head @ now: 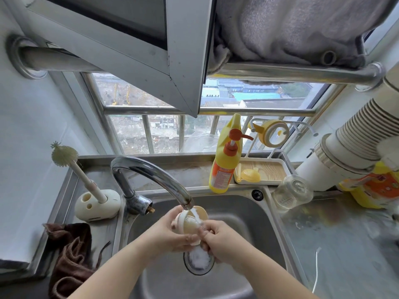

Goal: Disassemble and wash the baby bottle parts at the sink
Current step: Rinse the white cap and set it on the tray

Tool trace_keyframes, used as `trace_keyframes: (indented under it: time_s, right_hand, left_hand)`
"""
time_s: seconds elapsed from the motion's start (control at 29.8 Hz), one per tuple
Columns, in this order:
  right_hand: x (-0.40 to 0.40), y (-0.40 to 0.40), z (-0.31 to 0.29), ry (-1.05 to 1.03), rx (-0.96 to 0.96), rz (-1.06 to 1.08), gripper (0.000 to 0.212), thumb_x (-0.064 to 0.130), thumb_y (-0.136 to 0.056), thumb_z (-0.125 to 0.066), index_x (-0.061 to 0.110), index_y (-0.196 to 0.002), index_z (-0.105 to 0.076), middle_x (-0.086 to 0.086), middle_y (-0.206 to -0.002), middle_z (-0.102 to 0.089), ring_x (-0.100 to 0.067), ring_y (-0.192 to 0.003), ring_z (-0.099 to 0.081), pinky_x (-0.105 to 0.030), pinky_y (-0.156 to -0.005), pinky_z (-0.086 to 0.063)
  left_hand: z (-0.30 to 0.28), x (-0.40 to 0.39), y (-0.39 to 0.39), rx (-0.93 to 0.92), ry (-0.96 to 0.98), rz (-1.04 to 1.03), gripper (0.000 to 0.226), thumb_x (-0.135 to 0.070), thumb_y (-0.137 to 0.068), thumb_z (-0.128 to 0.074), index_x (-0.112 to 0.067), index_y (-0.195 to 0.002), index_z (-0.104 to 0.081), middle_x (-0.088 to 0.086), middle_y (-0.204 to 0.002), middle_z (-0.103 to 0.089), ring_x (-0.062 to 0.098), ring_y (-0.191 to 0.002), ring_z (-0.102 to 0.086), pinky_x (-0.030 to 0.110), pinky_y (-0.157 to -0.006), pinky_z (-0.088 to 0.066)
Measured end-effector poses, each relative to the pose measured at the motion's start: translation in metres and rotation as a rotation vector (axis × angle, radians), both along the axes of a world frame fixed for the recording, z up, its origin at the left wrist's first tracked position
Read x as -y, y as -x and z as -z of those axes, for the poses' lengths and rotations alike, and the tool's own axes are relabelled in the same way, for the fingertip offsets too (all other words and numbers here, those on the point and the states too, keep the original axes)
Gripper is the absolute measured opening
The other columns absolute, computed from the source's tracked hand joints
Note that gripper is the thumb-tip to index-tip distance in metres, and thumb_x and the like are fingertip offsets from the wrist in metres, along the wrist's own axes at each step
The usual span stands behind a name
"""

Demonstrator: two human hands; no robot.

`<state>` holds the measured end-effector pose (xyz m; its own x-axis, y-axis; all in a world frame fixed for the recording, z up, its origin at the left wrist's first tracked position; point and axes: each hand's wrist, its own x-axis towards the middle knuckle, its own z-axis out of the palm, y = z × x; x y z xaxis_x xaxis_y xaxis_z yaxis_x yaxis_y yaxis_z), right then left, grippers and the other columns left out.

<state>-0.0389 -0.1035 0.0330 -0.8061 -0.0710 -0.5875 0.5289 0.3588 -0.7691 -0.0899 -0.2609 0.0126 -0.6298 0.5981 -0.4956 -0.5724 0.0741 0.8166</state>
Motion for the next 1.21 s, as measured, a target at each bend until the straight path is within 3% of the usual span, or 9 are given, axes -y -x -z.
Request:
trace_keyframes:
  time_s: [0.1,0.24,0.34,0.44,0.57,0.71,0.91,1.04,1.21]
  right_hand:
    - [-0.002,-0.002,0.004,-0.060,-0.055,-0.017,0.023,0.024,-0.098,-0.044,0.023,-0.085,-0.063,0.010,-0.055,-0.046,-0.003,-0.045,-0.037,-0.014,-0.043,-0.030]
    - [-0.003,-0.005,0.004,-0.256,-0.210,-0.180,0.020,0.024,-0.095,-0.047,0.028,-0.091,-0.066,0.017,-0.054,-0.051,0.004,-0.051,-0.046,-0.016,-0.055,-0.033]
    - [-0.011,-0.003,0.001,-0.768,-0.421,-0.516,0.036,0.022,-0.088,-0.057,0.033,-0.122,-0.056,0.000,-0.082,-0.056,-0.018,-0.077,-0.059,-0.030,-0.059,-0.039]
    - [-0.018,0.000,0.000,-1.128,-0.609,-0.503,0.070,0.017,-0.048,-0.084,0.036,-0.112,-0.066,0.004,-0.063,-0.053,-0.014,-0.053,-0.056,-0.025,-0.040,-0.029]
    - [-0.009,-0.001,0.002,-0.618,-0.286,-0.444,0.039,0.018,-0.093,-0.044,0.033,-0.129,-0.049,-0.004,-0.099,-0.061,-0.023,-0.087,-0.057,-0.030,-0.069,-0.042]
    - [-0.007,-0.001,0.004,-0.215,-0.188,-0.188,0.020,0.021,-0.095,-0.045,0.020,-0.095,-0.064,0.010,-0.062,-0.052,-0.002,-0.055,-0.046,-0.020,-0.058,-0.038]
    - [-0.019,-0.007,0.011,-0.628,-0.291,-0.340,0.033,0.030,-0.097,-0.039,0.034,-0.127,-0.053,-0.002,-0.112,-0.064,-0.022,-0.103,-0.058,-0.033,-0.085,-0.048]
    - [-0.025,-0.016,0.008,-0.343,-0.229,0.009,0.050,0.034,-0.089,-0.054,0.034,-0.138,-0.042,0.004,-0.120,-0.063,-0.010,-0.109,-0.059,-0.025,-0.094,-0.047]
    - [-0.011,-0.036,0.014,-0.049,-0.192,0.099,0.045,0.022,-0.083,-0.069,0.031,-0.124,-0.051,0.014,-0.102,-0.067,0.010,-0.092,-0.061,-0.007,-0.078,-0.043]
  left_hand:
    - [-0.006,0.001,0.006,0.103,-0.065,-0.036,0.062,-0.012,-0.059,-0.080,-0.021,-0.114,-0.053,0.017,-0.107,-0.067,0.031,-0.091,-0.068,0.041,-0.078,-0.057]
    - [-0.011,-0.007,0.010,0.082,0.030,-0.140,0.046,-0.024,-0.061,-0.061,-0.018,-0.106,-0.054,0.014,-0.096,-0.064,0.025,-0.071,-0.068,0.034,-0.060,-0.055]
    - [-0.007,-0.007,0.008,0.070,0.103,-0.141,0.045,-0.025,-0.060,-0.062,-0.015,-0.104,-0.057,0.016,-0.094,-0.065,0.027,-0.073,-0.068,0.035,-0.061,-0.055]
    - [-0.005,-0.007,0.007,0.103,0.093,-0.158,0.045,-0.024,-0.061,-0.067,-0.010,-0.102,-0.057,0.022,-0.098,-0.066,0.034,-0.078,-0.070,0.038,-0.063,-0.057]
    - [-0.001,-0.007,0.004,0.073,0.123,-0.202,0.070,-0.027,-0.047,-0.077,-0.011,-0.111,-0.054,0.021,-0.107,-0.065,0.034,-0.080,-0.070,0.036,-0.062,-0.057]
    - [0.009,-0.004,0.000,0.058,0.135,-0.262,0.066,-0.021,-0.055,-0.086,-0.012,-0.112,-0.055,0.022,-0.111,-0.062,0.030,-0.082,-0.068,0.033,-0.059,-0.056]
    - [0.007,-0.011,-0.001,0.101,0.208,-0.208,0.031,-0.024,-0.078,-0.071,-0.010,-0.103,-0.060,0.016,-0.096,-0.063,0.022,-0.075,-0.065,0.035,-0.060,-0.057]
    - [0.014,-0.016,-0.007,0.238,0.387,-0.224,0.035,-0.047,-0.084,-0.060,-0.014,-0.092,-0.059,0.013,-0.082,-0.061,0.027,-0.067,-0.061,0.033,-0.059,-0.054]
    - [0.020,-0.024,-0.023,0.292,0.431,-0.175,0.067,-0.067,-0.070,-0.062,-0.004,-0.095,-0.067,0.016,-0.080,-0.066,0.029,-0.065,-0.064,0.034,-0.058,-0.054]
